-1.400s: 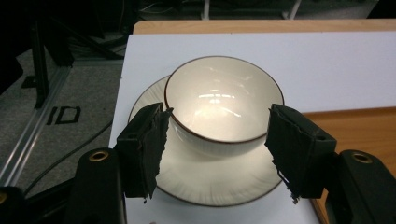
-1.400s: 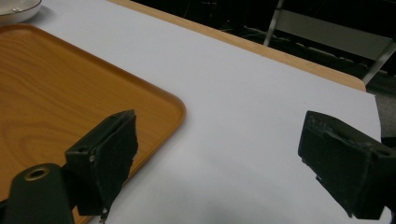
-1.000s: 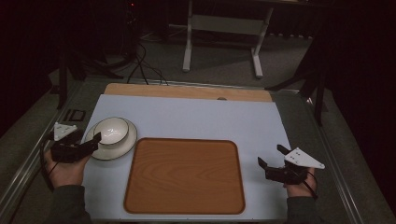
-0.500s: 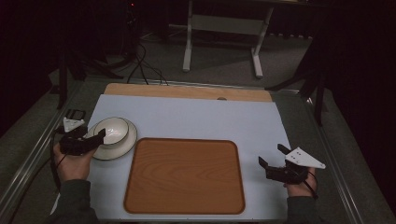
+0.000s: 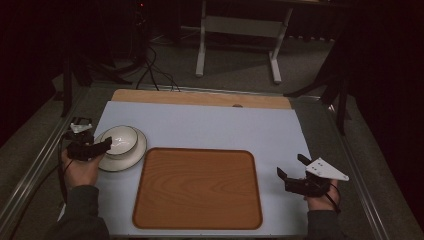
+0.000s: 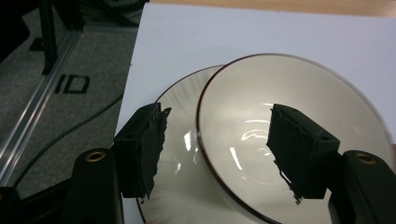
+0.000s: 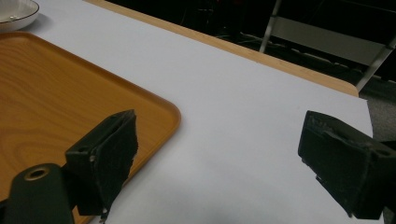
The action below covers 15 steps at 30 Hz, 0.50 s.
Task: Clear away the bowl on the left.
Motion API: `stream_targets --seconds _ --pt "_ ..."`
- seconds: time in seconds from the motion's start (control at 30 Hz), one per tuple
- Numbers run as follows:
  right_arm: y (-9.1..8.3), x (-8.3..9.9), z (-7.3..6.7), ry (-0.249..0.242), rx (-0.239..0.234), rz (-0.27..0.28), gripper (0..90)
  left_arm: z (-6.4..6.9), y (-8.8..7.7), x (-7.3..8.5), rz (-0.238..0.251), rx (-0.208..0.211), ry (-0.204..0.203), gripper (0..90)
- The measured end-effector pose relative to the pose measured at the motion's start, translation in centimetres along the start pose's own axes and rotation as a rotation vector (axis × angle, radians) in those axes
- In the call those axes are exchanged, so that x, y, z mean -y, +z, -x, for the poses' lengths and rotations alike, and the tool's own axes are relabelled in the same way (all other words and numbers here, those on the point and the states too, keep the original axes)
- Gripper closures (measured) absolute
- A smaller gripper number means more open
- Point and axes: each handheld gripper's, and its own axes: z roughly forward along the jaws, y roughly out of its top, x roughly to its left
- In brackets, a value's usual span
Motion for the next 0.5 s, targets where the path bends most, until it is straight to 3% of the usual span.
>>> stream_targets --seconds 0.5 --pt "0.0 0.0 0.1 0.003 0.003 0.005 11.7 -0.5 2.2 0.0 -0.149 0.014 -0.074 60.8"
